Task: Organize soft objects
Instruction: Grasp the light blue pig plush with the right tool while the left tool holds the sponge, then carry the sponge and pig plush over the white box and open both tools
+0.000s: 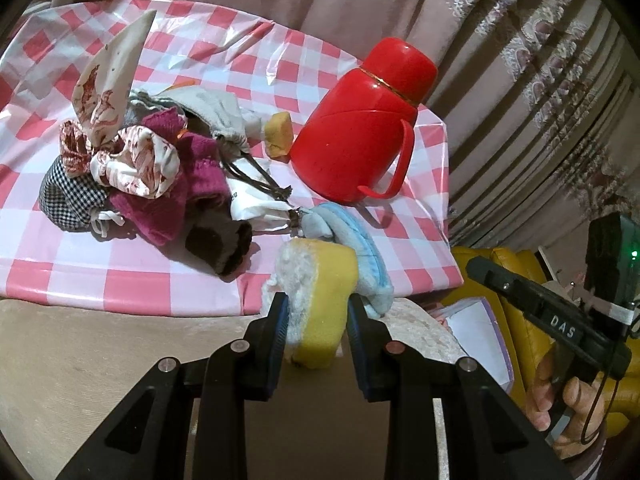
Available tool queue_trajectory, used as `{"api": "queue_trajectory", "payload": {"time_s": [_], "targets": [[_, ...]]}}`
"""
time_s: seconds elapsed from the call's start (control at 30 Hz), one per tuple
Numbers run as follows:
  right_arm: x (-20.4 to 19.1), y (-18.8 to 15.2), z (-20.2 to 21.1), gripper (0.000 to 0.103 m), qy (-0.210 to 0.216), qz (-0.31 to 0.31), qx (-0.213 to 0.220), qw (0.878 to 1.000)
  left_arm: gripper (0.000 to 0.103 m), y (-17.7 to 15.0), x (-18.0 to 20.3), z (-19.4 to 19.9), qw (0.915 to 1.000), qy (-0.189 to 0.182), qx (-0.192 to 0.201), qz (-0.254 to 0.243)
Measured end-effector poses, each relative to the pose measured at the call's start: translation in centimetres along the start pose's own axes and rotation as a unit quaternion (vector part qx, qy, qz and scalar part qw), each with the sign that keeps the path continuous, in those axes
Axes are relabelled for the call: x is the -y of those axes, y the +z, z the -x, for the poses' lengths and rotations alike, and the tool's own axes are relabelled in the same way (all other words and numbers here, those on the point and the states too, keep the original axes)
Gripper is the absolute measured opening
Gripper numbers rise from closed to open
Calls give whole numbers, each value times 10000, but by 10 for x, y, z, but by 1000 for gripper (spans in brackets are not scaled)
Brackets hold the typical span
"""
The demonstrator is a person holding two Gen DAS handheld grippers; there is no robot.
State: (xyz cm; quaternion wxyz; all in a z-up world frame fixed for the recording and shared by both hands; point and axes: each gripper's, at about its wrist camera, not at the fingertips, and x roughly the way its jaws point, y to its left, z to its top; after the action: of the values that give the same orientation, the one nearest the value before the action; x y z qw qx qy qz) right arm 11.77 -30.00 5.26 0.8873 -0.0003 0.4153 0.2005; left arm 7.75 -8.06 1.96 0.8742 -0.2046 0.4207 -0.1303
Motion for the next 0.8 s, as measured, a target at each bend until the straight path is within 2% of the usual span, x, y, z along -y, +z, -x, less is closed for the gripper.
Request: {"api": "queue_trajectory", "payload": {"time_s": [0.07,0.1,0.13,0.2,0.3,0.37,0.43,0.5,0.6,0.8], "targets": [[-18,4,-11,40,24,337,-288,9990,30,0,-2,2,10000,-7,31,39],[-26,5,-16,77,-3,509,-342,9981,30,0,-3,2,10000,-15,49,66],[-34,6,-21,97,-59,673,-329,9972,30,-1,-5,3,9999,-10,76,116],[-54,12,-36,97,-320,1006,-313,9939,30,-1,-9,5,9996,17,117,238],[-73,22,-62,97,-208,1191,-575,9910,30,-1,-17,6,9990,9,143,421],[-81,25,-89,91,-482,1382,-848,9856,30,-1,-19,5,9988,7,121,471],[-77,24,-109,44,-368,1304,-1214,9833,30,-2,-19,5,9989,5,119,453],[-70,23,-115,29,-170,1138,-1361,9840,30,-2,-19,4,9989,-7,108,460],[-63,22,-102,22,-42,1034,-1191,9875,30,-1,-17,3,9990,-10,90,432],[-50,16,-66,21,134,690,-828,9941,30,4,-5,8,9991,-153,161,352]]}}
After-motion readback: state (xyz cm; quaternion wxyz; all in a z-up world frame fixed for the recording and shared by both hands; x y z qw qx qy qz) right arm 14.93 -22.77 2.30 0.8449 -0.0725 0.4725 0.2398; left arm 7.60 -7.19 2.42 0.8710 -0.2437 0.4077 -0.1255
